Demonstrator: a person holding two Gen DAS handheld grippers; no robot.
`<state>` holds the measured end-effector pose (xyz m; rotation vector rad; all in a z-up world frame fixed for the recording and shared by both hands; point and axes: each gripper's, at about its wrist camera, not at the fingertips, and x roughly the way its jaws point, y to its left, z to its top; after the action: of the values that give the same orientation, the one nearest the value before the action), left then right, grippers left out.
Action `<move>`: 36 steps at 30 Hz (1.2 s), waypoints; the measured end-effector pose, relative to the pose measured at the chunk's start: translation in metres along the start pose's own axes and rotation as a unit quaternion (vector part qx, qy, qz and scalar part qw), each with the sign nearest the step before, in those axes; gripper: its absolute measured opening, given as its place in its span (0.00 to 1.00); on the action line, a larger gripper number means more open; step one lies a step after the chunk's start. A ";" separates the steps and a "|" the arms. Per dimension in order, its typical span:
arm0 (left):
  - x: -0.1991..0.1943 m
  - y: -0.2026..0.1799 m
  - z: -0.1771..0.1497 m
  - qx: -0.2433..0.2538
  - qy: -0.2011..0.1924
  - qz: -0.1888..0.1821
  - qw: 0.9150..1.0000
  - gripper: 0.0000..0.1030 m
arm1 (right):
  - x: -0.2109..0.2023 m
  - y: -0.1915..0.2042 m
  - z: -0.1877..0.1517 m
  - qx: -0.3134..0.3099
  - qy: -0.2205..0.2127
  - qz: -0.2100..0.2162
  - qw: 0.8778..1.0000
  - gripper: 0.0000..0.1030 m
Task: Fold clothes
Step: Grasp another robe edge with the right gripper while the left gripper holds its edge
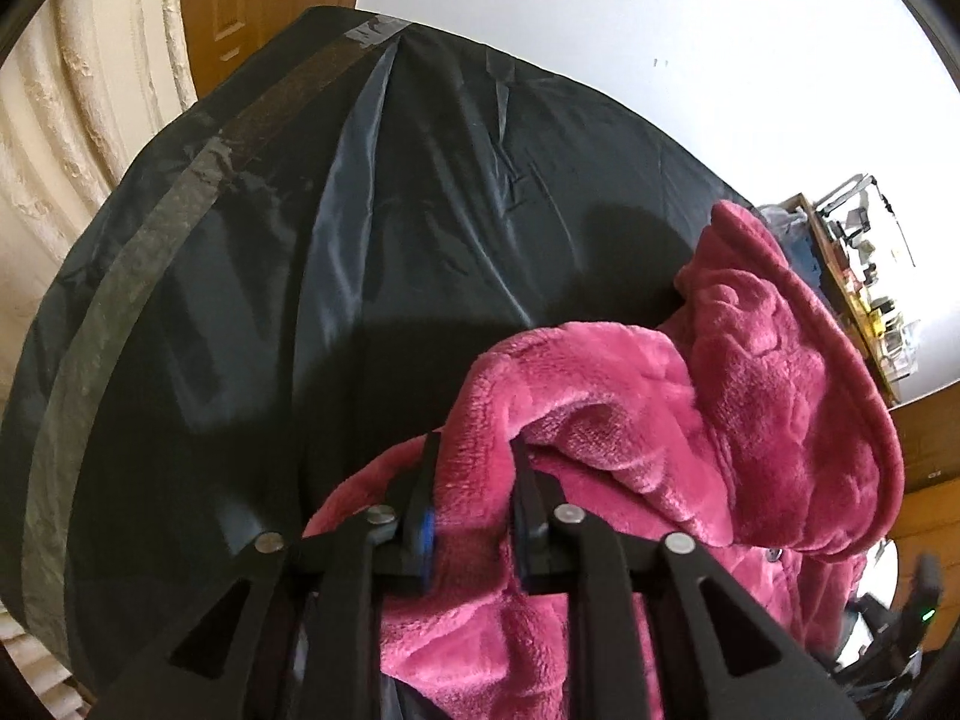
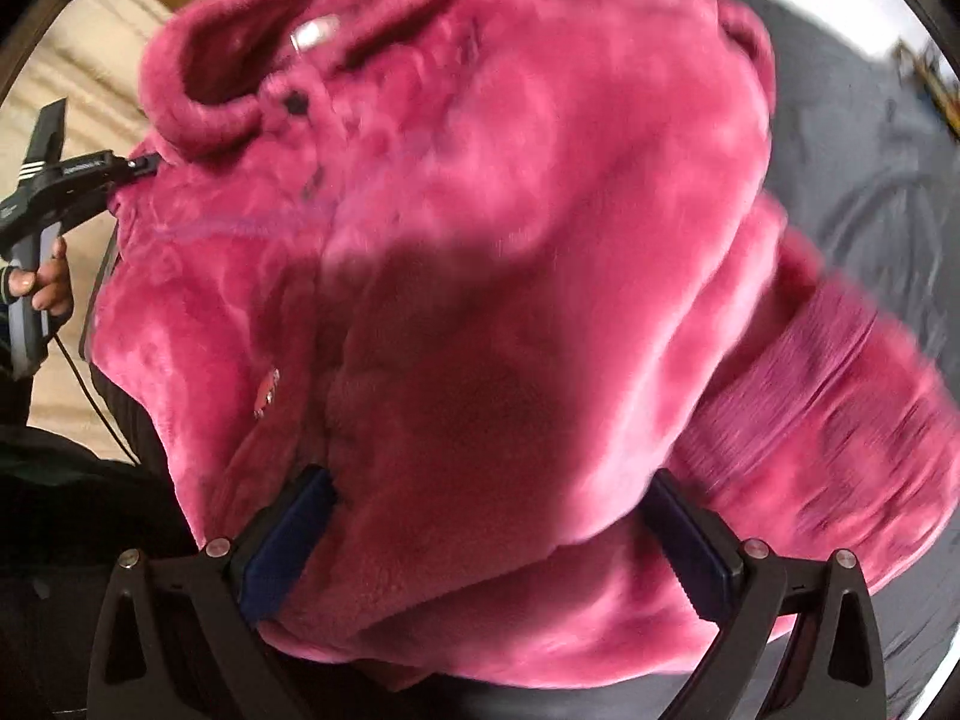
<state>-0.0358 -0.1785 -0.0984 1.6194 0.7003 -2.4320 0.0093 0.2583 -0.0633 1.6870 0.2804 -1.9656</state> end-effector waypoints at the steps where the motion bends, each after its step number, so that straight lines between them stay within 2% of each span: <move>1: 0.002 -0.001 0.002 0.002 0.002 0.001 1.000 0.31 | -0.010 -0.002 0.009 -0.011 -0.016 -0.002 1.000 1.00; 5: -0.004 -0.007 -0.013 0.003 -0.001 0.016 1.000 0.38 | -0.044 -0.014 0.051 -0.055 -0.078 -0.021 0.995 1.00; 7: -0.009 -0.002 -0.019 -0.006 -0.001 0.022 1.000 0.39 | -0.066 -0.039 0.067 -0.066 -0.102 -0.030 0.992 1.00; 8: -0.012 0.001 -0.022 -0.011 -0.001 0.025 1.000 0.40 | -0.067 -0.049 0.085 -0.069 -0.111 -0.031 0.991 1.00; 11: -0.009 0.000 -0.023 -0.024 -0.004 0.036 0.999 0.41 | -0.051 -0.068 0.151 -0.079 -0.131 -0.029 0.988 1.00; 14: -0.010 -0.001 -0.024 -0.034 -0.006 0.048 0.998 0.43 | -0.025 -0.078 0.195 -0.097 -0.130 -0.026 0.986 1.00; 21: -0.013 0.001 -0.028 -0.058 -0.007 0.068 0.996 0.46 | 0.022 -0.082 0.268 -0.121 -0.120 -0.029 0.985 1.00; 25: -0.012 -0.001 -0.028 -0.061 -0.006 0.078 0.995 0.46 | 0.052 -0.086 0.289 -0.124 -0.099 -0.023 0.987 1.00; 32: -0.005 -0.003 -0.026 -0.059 -0.001 0.088 0.994 0.48 | 0.071 -0.085 0.291 -0.132 -0.087 0.006 0.987 0.99; 33: -0.004 -0.003 -0.026 -0.059 0.000 0.089 0.994 0.48 | 0.073 -0.083 0.291 -0.135 -0.084 0.006 0.987 0.97; 35: -0.003 -0.004 -0.025 -0.058 0.002 0.089 0.994 0.49 | 0.077 -0.080 0.291 -0.137 -0.074 0.009 0.988 0.85; 36: -0.002 -0.004 -0.025 -0.058 0.003 0.089 0.994 0.49 | 0.078 -0.079 0.291 -0.136 -0.068 0.014 0.988 0.71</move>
<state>-0.0154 -0.1640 -0.1035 1.5743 0.6547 -2.2212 -0.2862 0.1643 -0.0948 1.3719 0.4495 -1.9139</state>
